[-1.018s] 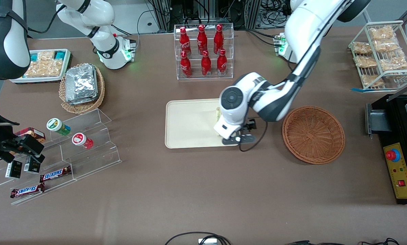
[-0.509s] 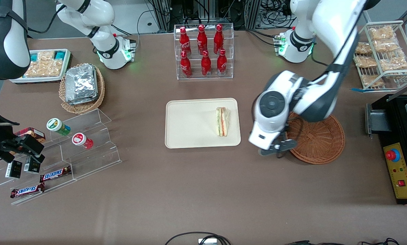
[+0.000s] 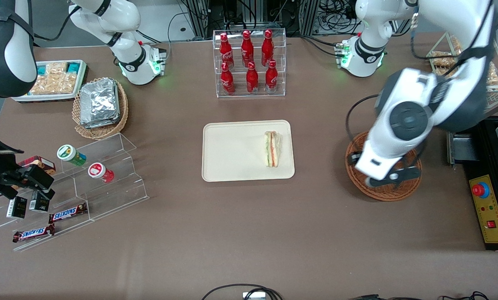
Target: Place sandwich from basket to tray
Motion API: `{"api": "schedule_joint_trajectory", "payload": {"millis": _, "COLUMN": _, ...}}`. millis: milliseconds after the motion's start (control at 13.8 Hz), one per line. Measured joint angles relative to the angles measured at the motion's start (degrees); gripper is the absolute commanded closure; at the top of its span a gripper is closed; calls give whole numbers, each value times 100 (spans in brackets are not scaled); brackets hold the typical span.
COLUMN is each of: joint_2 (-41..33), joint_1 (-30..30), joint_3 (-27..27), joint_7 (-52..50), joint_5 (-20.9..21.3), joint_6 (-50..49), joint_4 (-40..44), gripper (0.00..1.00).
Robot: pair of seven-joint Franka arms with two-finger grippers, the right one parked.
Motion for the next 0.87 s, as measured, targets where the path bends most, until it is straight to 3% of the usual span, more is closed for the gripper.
{"api": "schedule_joint_trajectory", "payload": {"millis": 145, "joint_2": -286, "joint_1": 275, "joint_3": 56, "joint_7": 681, "joint_5": -214, "joint_6": -255, "joint_4": 3, "gripper": 1}}
{"api": "schedule_joint_trajectory", "payload": {"millis": 509, "joint_2": -979, "joint_1": 305, "joint_3": 889, "joint_7": 2214, "joint_5": -737, "joint_6": -651, "joint_4": 4, "gripper": 1}}
{"api": "schedule_joint_trajectory", "payload": {"millis": 873, "joint_2": -1462, "joint_1": 200, "joint_3": 1291, "joint_7": 3050, "joint_5": -885, "joint_6": -784, "joint_4": 5, "gripper": 1}}
